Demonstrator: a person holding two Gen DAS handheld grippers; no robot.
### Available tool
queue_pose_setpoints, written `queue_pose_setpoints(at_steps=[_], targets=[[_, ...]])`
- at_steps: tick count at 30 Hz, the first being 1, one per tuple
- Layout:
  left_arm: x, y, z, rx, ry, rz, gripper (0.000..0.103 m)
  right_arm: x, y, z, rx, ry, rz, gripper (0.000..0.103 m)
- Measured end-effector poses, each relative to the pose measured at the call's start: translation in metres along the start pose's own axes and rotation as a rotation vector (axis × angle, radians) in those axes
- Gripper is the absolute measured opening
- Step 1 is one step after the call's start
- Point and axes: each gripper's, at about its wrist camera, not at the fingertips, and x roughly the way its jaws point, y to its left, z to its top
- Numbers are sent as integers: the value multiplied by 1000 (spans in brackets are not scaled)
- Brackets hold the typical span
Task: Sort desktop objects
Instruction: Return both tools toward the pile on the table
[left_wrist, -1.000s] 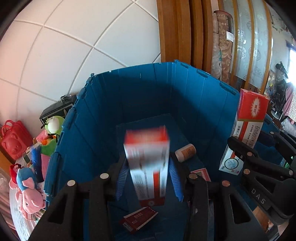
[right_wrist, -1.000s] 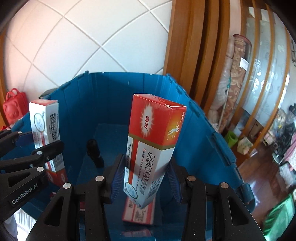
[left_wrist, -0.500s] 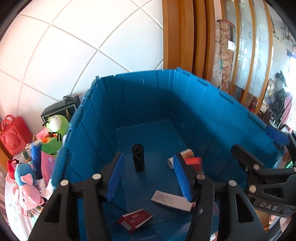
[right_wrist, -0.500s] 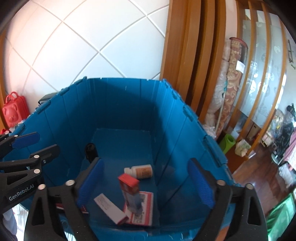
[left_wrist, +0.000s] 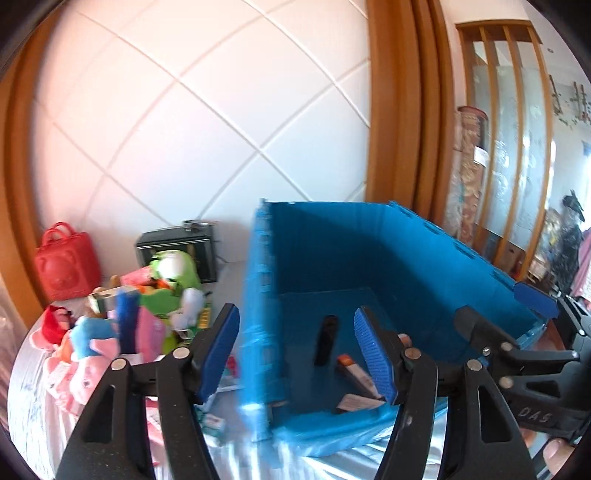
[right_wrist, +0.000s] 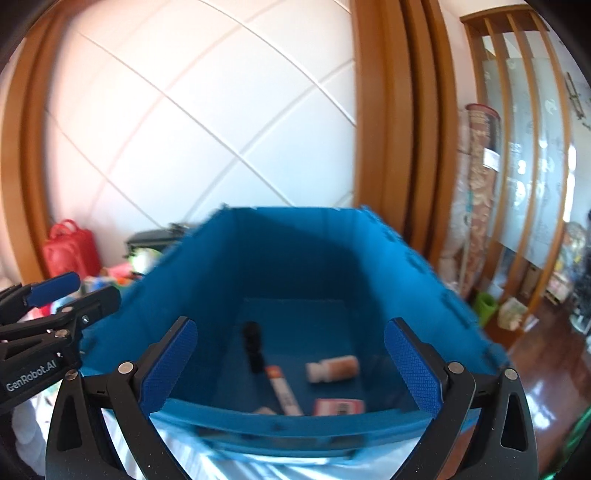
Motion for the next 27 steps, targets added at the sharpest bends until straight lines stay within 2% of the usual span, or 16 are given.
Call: queue_pose_setpoints(at_steps=[6, 15, 17, 21, 27], targets=[[-17, 65, -20, -19, 12, 95, 64, -12, 62, 4, -57, -68, 130, 103], [-34, 174, -69, -40, 77, 244, 64, -8, 159, 1, -129, -73, 293, 103], [-30, 196, -84, -55, 117, 262, 64, -8, 183, -4, -157, -75, 324, 103], [-20, 229, -112, -67, 199, 265, 64, -2, 227, -19, -196, -36, 390, 103], [8, 258, -171, -100, 357, 192, 64, 29, 271, -59, -221, 107, 426, 103]])
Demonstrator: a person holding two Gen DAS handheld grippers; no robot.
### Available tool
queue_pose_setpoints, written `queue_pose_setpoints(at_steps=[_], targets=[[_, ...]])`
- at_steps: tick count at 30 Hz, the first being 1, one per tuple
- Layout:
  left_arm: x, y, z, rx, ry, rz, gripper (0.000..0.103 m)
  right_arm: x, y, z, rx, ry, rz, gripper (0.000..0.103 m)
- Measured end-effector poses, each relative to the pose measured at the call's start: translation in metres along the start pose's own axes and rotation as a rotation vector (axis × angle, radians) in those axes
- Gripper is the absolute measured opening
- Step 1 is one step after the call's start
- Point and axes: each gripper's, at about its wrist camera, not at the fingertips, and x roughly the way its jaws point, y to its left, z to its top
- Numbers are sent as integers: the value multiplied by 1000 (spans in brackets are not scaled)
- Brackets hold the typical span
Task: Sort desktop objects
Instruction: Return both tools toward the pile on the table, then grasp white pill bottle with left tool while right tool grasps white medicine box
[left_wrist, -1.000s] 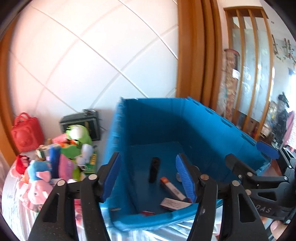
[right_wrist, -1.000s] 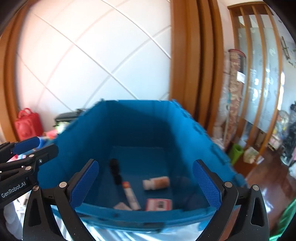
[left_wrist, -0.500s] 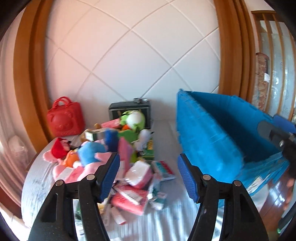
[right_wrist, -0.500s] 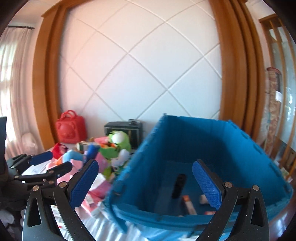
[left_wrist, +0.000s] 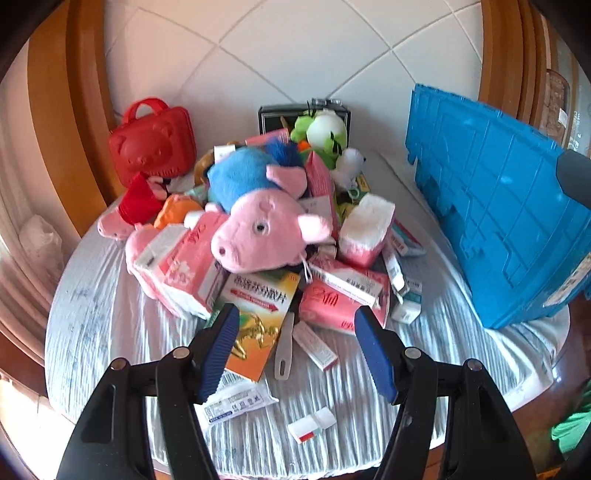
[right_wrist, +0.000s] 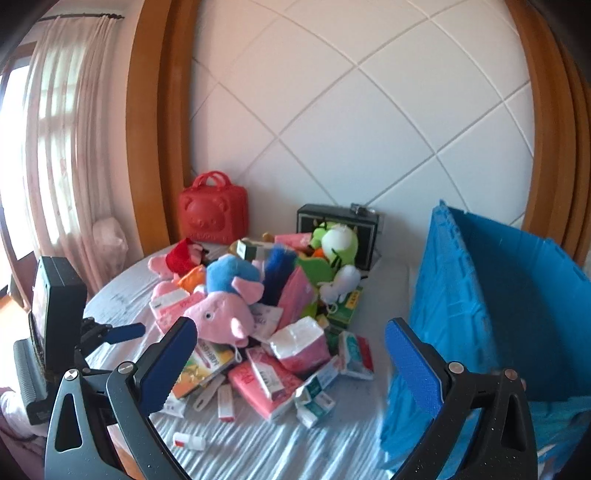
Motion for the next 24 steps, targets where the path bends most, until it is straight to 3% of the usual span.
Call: queue_pose_setpoints(at_steps=[5, 12, 16, 19, 22, 24], targets=[[40, 1, -45, 27, 145, -32, 64, 47, 2, -40, 45, 152, 28, 103], [76, 1, -89, 18, 284, -77, 64, 106, 7, -107, 88, 387, 64, 103], [88, 0, -106, 6, 329, -106, 64, 127, 13, -135, 82, 483, 88, 85], [95, -2, -116, 19, 354, -96, 64, 137, 16, -147, 78, 522, 104, 78], [100, -1, -119, 6, 351, -91, 48, 148, 19, -154, 67, 541, 120, 71], [102, 4, -117, -18, 327, -89, 43, 152, 23, -155, 62, 553, 130, 69]])
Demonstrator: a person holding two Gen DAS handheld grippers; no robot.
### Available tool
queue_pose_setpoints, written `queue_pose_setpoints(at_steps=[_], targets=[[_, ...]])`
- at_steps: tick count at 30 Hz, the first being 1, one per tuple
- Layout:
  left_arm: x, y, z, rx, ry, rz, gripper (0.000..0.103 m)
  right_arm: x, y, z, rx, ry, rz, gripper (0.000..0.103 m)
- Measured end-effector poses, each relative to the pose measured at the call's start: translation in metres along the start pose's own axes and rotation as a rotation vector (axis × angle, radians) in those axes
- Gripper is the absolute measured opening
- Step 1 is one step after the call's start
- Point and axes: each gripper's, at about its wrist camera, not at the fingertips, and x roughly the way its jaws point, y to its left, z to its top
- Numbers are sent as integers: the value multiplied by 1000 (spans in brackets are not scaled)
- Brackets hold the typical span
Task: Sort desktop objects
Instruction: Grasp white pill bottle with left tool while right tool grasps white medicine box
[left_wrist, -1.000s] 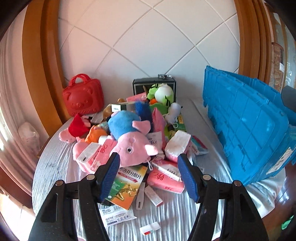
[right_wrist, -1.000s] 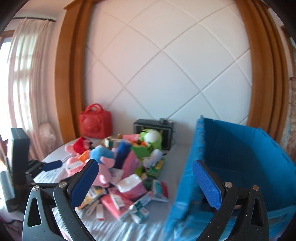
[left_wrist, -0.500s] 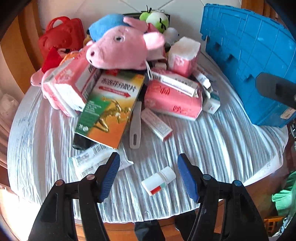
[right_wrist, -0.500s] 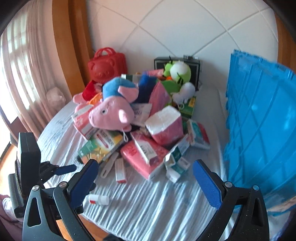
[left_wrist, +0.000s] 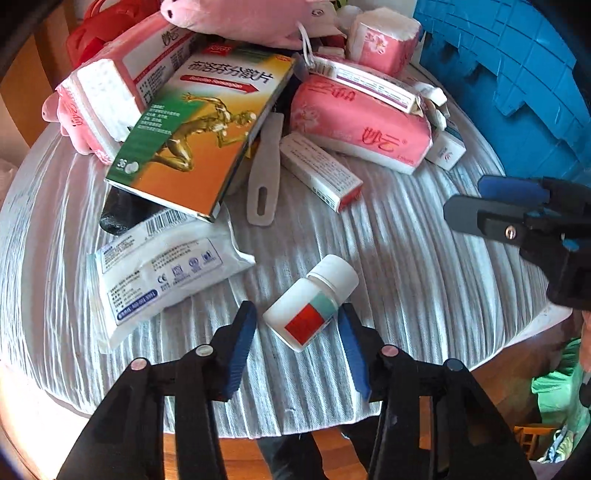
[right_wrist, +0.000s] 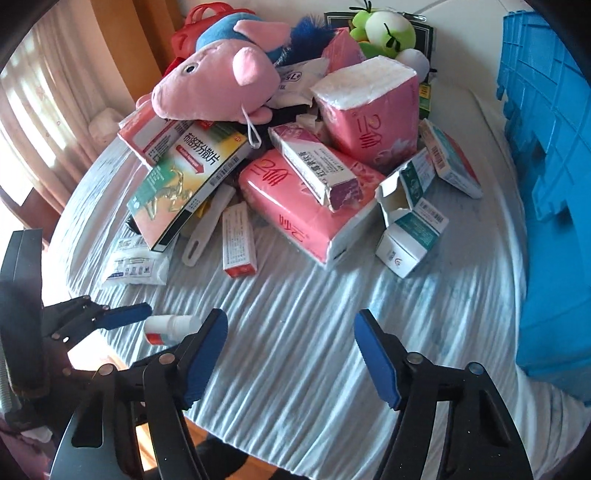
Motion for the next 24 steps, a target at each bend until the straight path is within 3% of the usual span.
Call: queue_pose_setpoints(at_steps=[3, 9, 11, 19, 21, 22, 24], targets=[[1, 7, 7, -31, -19, -10, 42, 11, 5, 4, -9, 11, 14, 68], [9, 14, 19, -56, -26, -28, 29, 33, 21, 21, -37, 22, 27, 67], [10, 14, 21, -51, -28, -33, 29, 44, 25, 27, -48, 34, 29, 51], [8, 12, 13, -35, -21, -36, 29, 73, 34, 41, -70, 56, 4, 49], [8, 11, 12, -32, -24, -31, 28, 78, 36, 42, -84, 60, -9, 44], [8, 10, 12, -34, -25, -31, 28, 78, 37, 43, -99, 61, -15, 29], [8, 10, 12, -41, -24, -34, 28, 75, 36, 42, -92, 60, -9, 29]])
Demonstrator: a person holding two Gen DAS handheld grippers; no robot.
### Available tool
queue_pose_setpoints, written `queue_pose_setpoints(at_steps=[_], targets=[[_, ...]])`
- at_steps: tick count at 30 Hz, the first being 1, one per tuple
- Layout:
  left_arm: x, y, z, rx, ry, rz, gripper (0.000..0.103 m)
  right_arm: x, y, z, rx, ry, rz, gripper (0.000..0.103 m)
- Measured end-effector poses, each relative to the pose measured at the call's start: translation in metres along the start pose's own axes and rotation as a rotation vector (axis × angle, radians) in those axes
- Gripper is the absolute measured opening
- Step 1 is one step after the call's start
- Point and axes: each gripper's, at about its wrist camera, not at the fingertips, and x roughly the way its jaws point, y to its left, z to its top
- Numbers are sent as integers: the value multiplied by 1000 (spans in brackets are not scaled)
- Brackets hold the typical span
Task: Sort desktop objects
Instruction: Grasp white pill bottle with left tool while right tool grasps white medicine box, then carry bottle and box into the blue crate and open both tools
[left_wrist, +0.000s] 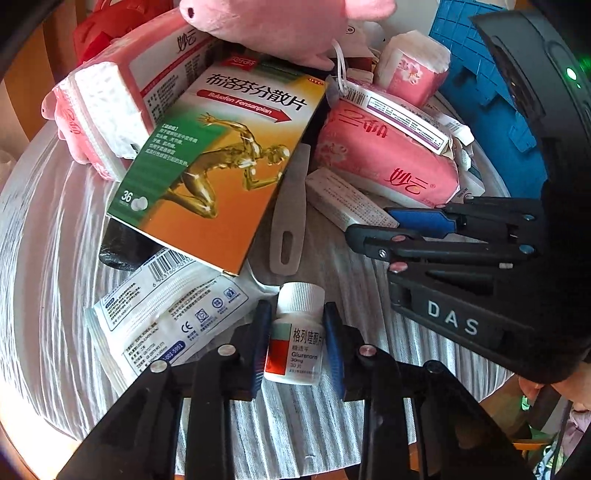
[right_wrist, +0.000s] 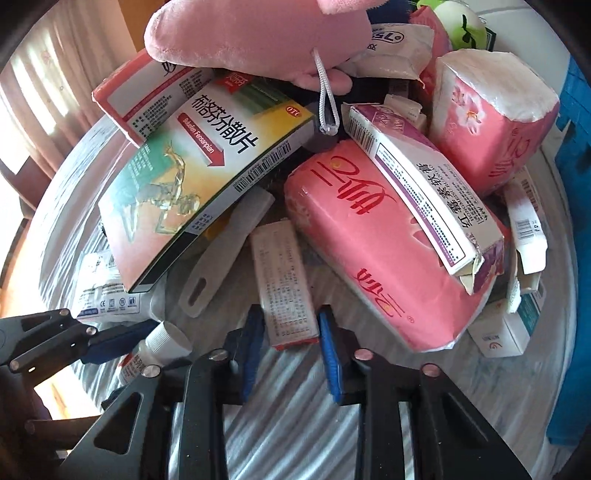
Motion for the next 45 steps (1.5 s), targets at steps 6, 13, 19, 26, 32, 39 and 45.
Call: queue_pose_setpoints(at_steps=[6, 13, 19, 26, 32, 39, 45], targets=[[-5, -10, 2, 4, -12, -5, 27, -20, -16, -19, 19, 2, -2, 27], [-27, -30, 11, 40, -82, -2, 27, -63, -36, -33, 52, -60, 0, 26], [-61, -34, 45, 57, -185, 16, 27, -107, -34, -33, 51, -179, -2, 26], [-118, -69, 97, 83, -353, 38, 27, -182, -28, -11, 8, -376, -44, 26], [-170, -91, 107, 127, -471, 43, 27, -254, -44, -6, -12, -539, -104, 26], [-215, -158, 148, 197, -595, 4, 27, -334, -79, -4, 17, -713, -194, 26], [-249, -235, 190, 277, -683, -42, 27, -397, -141, -4, 80, -785, -318, 26]])
